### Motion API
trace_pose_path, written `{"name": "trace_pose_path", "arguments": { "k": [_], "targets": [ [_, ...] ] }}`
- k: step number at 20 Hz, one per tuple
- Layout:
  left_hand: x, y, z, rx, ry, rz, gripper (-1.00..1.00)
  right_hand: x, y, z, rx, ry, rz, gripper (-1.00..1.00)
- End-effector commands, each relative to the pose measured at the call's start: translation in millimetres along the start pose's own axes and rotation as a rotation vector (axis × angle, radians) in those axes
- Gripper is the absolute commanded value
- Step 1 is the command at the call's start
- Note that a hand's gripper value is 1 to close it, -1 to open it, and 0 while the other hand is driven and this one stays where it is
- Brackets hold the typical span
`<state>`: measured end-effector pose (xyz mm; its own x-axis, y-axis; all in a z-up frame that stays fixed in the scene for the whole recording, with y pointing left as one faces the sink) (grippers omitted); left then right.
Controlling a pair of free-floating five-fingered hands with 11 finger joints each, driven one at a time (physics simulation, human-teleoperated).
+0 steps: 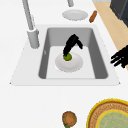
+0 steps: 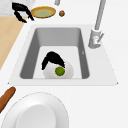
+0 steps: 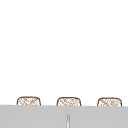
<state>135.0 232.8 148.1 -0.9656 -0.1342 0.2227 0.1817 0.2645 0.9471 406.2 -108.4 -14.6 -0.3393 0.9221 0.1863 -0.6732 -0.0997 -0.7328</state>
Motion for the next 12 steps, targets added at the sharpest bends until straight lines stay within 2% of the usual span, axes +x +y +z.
{"name": "trace_pose_path", "arguments": {
  "k": [1,2,4,7,12],
  "targets": [
    [0,0,0,0.0,0.0,0.0,0.0,-17,15,-26,0.047,-0.059,0.036,-1.0],
    [0,0,0,0.0,0.0,0.0,0.0,-19,21,-29,0.036,-0.074,0.041,-1.0],
    [0,0,0,0.0,0.0,0.0,0.0,-19,28,-46,0.04,-0.054,0.027,-1.0],
    [0,0,0,0.0,0.0,0.0,0.0,-28,20,-70,0.05,-0.052,0.018,-1.0],
    [0,0,0,0.0,0.0,0.0,0.0,-42,12,-87,0.013,-0.06,0.002,-1.0]
  ]
}}
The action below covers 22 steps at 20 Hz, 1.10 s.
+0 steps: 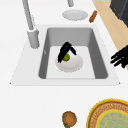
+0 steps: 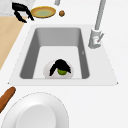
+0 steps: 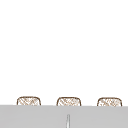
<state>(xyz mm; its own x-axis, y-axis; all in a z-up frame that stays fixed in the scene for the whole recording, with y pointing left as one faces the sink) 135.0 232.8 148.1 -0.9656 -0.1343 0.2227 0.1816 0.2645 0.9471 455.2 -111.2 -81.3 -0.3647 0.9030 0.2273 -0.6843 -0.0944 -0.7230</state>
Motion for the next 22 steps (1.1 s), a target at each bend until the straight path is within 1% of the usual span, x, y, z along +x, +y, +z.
{"name": "trace_pose_path", "arguments": {
  "k": [1,2,5,6,7,9,11,13,14,15,16,17,18,19,20,22],
  "targets": [
    [0,0,0,0.0,0.0,0.0,0.0,-11,-4,-16,0.002,-0.008,0.007,-1.0],
    [0,0,0,0.0,0.0,0.0,0.0,-11,-4,-18,0.002,-0.001,0.006,-1.0],
    [0,0,0,0.0,0.0,0.0,0.0,-7,6,-26,0.025,0.035,0.027,-1.0],
    [0,0,0,0.0,0.0,0.0,0.0,-7,7,-29,0.03,0.04,0.027,1.0],
    [0,0,0,0.0,0.0,0.0,0.0,-8,4,-27,-0.002,0.036,0.062,1.0],
    [0,0,0,0.0,0.0,0.0,0.0,-9,-2,-29,-0.052,0.032,0.064,1.0],
    [0,0,0,0.0,0.0,0.0,0.0,-10,-1,-31,-0.113,0.023,0.07,1.0],
    [0,0,0,0.0,0.0,0.0,0.0,-10,-3,-38,-0.152,0.02,0.078,1.0],
    [0,0,0,0.0,0.0,0.0,0.0,-9,-5,-36,-0.17,0.018,0.084,1.0],
    [0,0,0,0.0,0.0,0.0,0.0,-3,-8,-33,-0.204,0.021,0.098,1.0],
    [0,0,0,0.0,0.0,0.0,0.0,2,-13,-34,-0.215,0.025,0.082,1.0],
    [0,0,0,0.0,0.0,0.0,0.0,-4,-13,-29,-0.25,0.038,0.058,1.0],
    [0,0,0,0.0,0.0,0.0,0.0,-3,-23,-24,-0.279,0.071,0.041,1.0],
    [0,0,0,0.0,0.0,0.0,0.0,0,-31,-17,-0.285,0.089,0.002,1.0],
    [0,0,0,0.0,0.0,0.0,0.0,2,-34,-10,-0.294,0.086,-0.011,1.0],
    [0,0,0,0.0,0.0,0.0,0.0,4,-41,0,-0.298,0.098,-0.018,1.0]
  ]
}}
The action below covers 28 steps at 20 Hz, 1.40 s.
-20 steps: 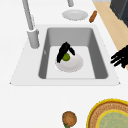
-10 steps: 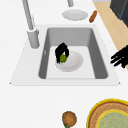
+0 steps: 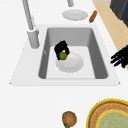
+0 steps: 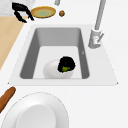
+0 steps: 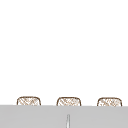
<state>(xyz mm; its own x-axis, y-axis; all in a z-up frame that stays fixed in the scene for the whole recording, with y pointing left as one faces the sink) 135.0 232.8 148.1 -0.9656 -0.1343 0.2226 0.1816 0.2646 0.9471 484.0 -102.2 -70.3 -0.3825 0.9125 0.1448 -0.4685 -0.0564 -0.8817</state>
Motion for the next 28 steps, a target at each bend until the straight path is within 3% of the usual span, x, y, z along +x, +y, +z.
{"name": "trace_pose_path", "arguments": {
  "k": [1,11,18,28],
  "targets": [
    [0,0,0,0.0,0.0,0.0,0.0,3,-21,16,-0.034,0.081,-0.087,1.0],
    [0,0,0,0.0,0.0,0.0,0.0,12,-81,52,-0.017,0.198,-0.059,1.0],
    [0,0,0,0.0,0.0,0.0,0.0,18,-120,80,-0.035,0.249,-0.105,1.0],
    [0,0,0,0.0,0.0,0.0,0.0,12,-175,128,-0.033,0.238,-0.1,1.0]
  ]
}}
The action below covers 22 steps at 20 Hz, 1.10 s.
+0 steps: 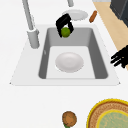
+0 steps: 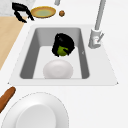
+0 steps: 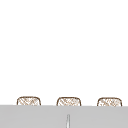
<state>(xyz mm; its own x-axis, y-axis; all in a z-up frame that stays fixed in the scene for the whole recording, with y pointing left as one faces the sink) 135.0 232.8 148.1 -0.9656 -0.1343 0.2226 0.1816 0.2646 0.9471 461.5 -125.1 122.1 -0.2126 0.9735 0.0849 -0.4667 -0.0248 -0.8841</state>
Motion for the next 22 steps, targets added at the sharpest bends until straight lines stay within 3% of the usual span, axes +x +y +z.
{"name": "trace_pose_path", "arguments": {
  "k": [1,5,9,14,22],
  "targets": [
    [0,0,0,0.0,0.0,0.0,0.0,-8,-23,19,-0.015,0.043,-0.07,1.0],
    [0,0,0,0.0,0.0,0.0,0.0,-18,-46,41,-0.016,0.026,-0.07,1.0],
    [0,0,0,0.0,0.0,0.0,0.0,-26,-67,62,-0.004,0.052,-0.086,1.0],
    [0,0,0,0.0,0.0,0.0,0.0,-49,-88,80,-0.012,0.029,-0.055,1.0],
    [0,0,0,0.0,0.0,0.0,0.0,-91,-98,123,-0.014,0.004,-0.054,1.0]
  ]
}}
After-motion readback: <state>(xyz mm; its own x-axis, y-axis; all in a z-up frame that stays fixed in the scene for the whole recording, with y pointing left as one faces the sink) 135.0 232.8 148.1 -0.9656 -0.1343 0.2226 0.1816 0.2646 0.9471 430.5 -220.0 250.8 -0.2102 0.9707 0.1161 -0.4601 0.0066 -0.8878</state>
